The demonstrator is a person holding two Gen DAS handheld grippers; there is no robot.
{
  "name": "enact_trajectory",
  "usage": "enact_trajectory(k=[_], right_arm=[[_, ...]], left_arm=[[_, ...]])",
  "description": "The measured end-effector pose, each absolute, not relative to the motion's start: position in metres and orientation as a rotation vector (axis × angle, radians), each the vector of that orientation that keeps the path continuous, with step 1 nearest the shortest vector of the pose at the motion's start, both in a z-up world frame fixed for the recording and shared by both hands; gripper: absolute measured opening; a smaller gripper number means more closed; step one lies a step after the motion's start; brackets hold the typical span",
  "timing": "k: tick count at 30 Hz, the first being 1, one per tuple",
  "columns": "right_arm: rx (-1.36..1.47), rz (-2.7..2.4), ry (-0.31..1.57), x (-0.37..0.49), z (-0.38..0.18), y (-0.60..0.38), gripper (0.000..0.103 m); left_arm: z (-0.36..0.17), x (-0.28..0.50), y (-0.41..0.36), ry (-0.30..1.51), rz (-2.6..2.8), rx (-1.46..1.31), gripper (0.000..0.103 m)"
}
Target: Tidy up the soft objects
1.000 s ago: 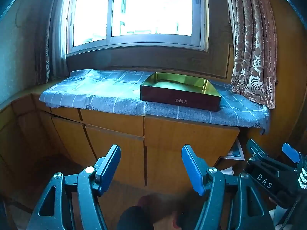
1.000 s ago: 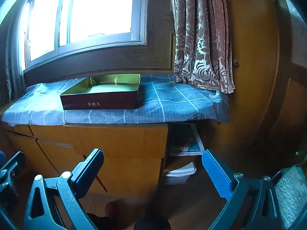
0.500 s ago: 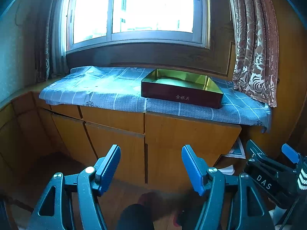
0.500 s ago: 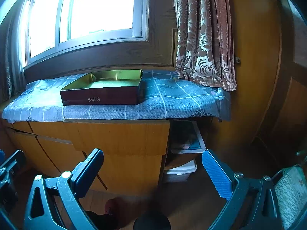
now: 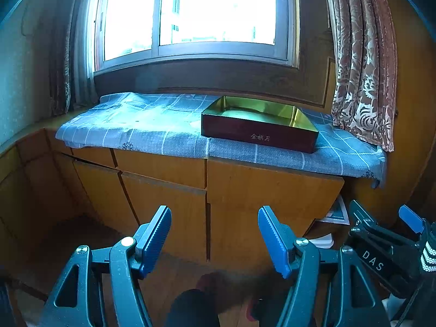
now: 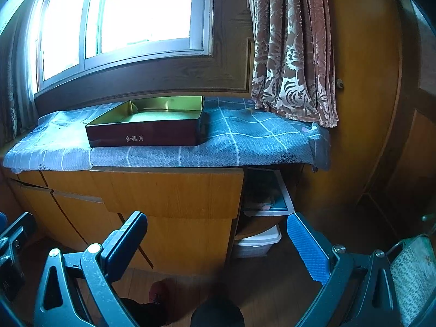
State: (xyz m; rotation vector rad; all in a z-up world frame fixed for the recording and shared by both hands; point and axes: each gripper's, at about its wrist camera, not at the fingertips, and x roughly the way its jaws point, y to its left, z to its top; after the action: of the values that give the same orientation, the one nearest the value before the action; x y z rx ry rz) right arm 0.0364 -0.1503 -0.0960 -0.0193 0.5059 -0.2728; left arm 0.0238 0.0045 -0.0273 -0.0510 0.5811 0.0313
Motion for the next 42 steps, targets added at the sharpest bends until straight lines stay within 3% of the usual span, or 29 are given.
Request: enact_trajectory(k=[42], right_arm=[[-0.022,-0.252,0.584,0.058,-0.12,-0.155,0.103]], left_arm=[[-0.043,0.043,0.003,0.645,0.025,-0.056,0.067]])
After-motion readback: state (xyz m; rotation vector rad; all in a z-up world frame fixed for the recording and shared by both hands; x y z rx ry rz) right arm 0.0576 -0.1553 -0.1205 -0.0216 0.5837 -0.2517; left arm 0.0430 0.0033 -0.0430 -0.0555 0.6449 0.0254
